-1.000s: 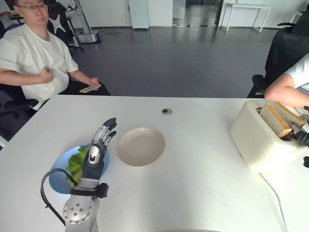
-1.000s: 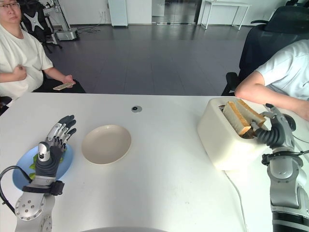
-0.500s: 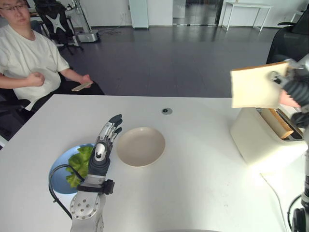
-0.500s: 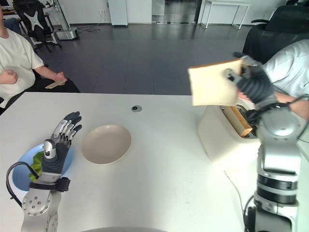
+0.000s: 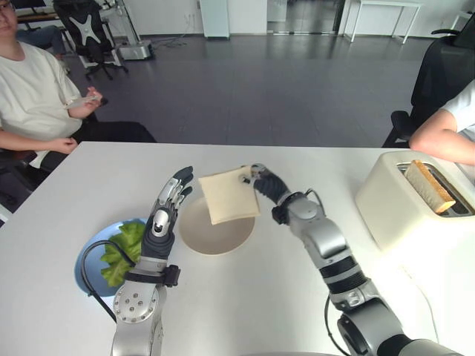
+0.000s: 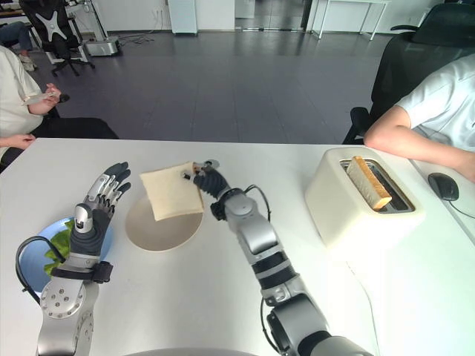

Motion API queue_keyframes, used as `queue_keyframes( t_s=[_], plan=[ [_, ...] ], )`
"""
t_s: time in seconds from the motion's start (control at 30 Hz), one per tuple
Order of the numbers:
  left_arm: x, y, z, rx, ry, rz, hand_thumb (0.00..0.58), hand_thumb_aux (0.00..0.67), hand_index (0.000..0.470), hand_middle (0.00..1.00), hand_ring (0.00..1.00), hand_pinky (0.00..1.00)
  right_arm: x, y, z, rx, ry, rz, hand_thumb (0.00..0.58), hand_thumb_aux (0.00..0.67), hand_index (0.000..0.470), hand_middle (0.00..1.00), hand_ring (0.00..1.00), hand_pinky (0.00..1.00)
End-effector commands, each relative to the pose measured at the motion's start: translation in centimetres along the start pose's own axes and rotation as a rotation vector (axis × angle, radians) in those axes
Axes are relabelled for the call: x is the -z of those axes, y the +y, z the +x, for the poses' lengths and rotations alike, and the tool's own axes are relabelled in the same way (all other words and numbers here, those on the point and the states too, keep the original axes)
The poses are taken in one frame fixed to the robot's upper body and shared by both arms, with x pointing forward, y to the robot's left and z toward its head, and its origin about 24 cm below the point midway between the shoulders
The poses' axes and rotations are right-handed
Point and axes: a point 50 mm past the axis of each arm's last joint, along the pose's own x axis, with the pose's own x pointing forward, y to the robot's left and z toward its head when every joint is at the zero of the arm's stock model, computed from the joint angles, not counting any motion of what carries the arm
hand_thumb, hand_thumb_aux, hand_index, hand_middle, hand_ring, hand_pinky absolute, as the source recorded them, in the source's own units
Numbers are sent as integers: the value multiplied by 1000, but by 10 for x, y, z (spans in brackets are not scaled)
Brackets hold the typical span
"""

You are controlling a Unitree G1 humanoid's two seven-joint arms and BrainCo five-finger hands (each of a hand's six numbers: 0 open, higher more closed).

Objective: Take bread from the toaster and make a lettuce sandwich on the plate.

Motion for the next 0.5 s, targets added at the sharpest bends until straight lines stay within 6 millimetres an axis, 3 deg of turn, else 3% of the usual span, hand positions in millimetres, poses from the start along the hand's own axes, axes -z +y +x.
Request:
queue_keyframes(
  t_s=[0.03,0.17,0.2,0.23,0.33,0.5],
  plan=[
    [2,0,2,9,9,2,0,0,0,0,0,0,16,21,13,-13,21,-40,580,670,470,0,0,0],
    [1,0,3,11,6,2,0,0,0,0,0,0,26,27,20,-5,30,-54,580,670,470,0,0,0],
    [1,0,3,11,5,2,0,0,0,0,0,0,27,27,20,-5,30,-61,493,410,288,0,0,0],
    [1,-1,3,10,5,1,0,0,0,0,0,0,29,28,21,-6,29,-70,0,0,0,0,0,0],
    [2,-1,4,10,4,0,0,0,0,0,0,0,26,27,22,-1,-5,-94,0,0,0,0,0,0],
    [2,6,7,1,2,9,0,0,0,0,0,0,-1,20,16,68,-176,-251,0,0,0,0,0,0]
  ],
)
